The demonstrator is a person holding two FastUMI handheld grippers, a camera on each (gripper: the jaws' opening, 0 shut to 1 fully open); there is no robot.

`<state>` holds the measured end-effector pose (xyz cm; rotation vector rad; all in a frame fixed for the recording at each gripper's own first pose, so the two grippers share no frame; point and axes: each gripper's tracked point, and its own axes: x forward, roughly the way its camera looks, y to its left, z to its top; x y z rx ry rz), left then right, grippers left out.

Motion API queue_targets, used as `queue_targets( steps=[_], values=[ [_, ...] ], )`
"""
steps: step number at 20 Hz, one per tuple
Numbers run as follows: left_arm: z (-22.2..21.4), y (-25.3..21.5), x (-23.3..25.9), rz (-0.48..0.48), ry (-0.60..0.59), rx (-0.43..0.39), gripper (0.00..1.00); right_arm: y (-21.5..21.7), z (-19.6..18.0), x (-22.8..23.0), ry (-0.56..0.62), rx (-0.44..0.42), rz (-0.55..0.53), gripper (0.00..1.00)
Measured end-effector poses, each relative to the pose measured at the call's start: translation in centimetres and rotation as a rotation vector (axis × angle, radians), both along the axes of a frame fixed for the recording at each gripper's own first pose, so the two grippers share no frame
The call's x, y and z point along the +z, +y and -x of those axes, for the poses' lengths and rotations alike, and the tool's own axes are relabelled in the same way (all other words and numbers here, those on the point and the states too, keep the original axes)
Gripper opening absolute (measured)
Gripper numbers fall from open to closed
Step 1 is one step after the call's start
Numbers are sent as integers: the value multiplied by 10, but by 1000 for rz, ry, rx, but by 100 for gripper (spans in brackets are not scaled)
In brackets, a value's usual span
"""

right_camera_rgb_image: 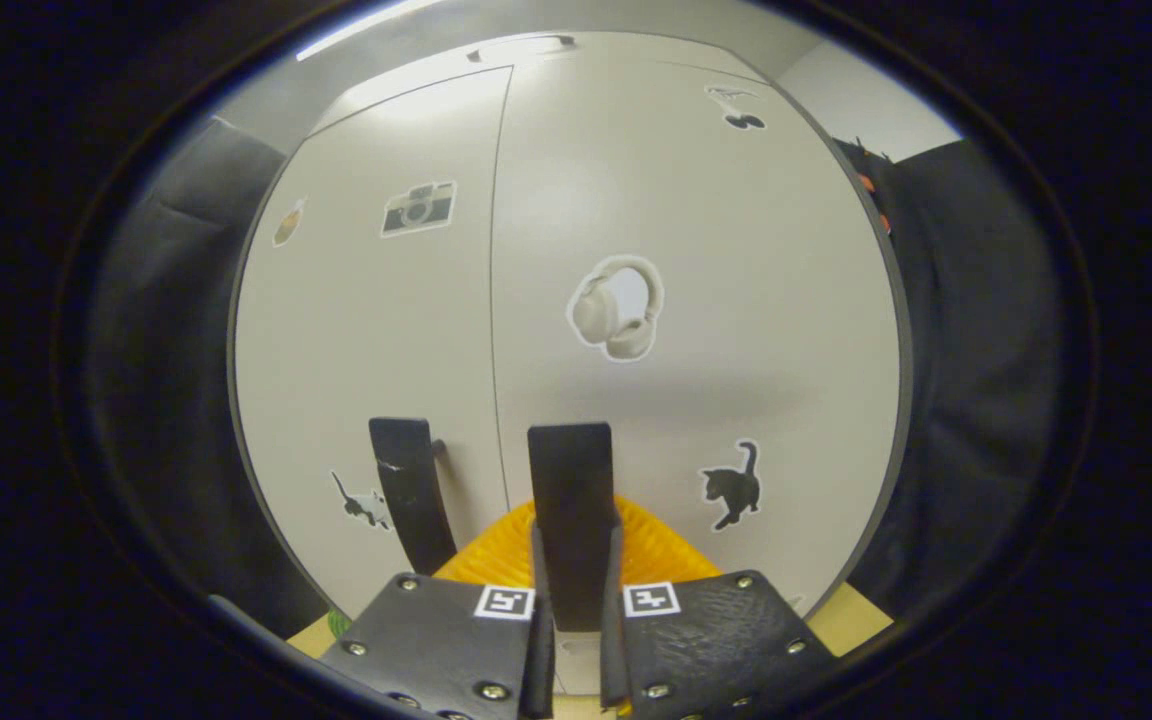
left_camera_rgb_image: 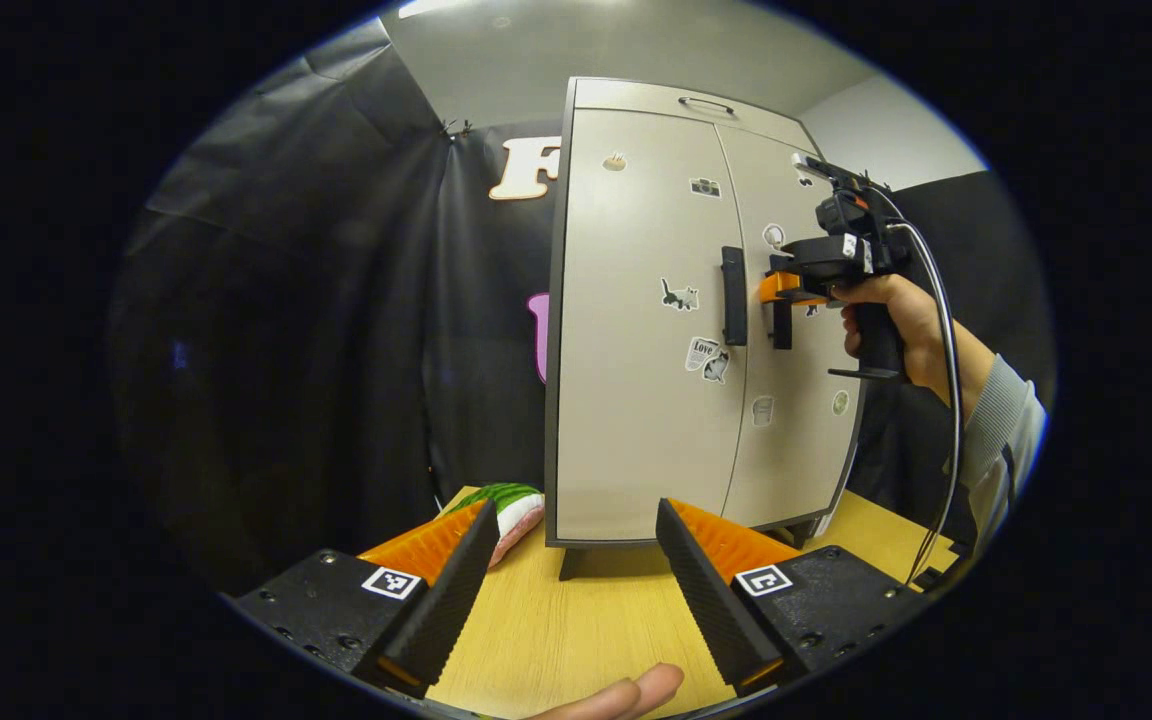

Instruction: Open the right door of the double-door shoe cabinet with the right hand, and open the left door with the left hand.

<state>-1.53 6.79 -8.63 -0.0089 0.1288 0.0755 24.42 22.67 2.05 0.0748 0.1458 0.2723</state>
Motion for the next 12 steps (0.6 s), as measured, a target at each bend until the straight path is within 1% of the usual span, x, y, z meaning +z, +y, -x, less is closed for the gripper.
queue_targets(
  steps=[4, 6, 10, 12],
  values=[
    [2, -12, -8, 8, 41, -5, 99, -10, 22, 5, -10, 77, -15, 18],
    [3, -16, -7, 8, 44, -6, 99, -20, 35, 6, -9, 102, -3, 18],
    [6, -22, 2, 5, 19, -3, 99, -36, 55, 9, 1, 111, 14, 18],
    [10, -26, 6, -1, 12, -10, 98, -39, 58, 10, 0, 121, 12, 18]
  ],
)
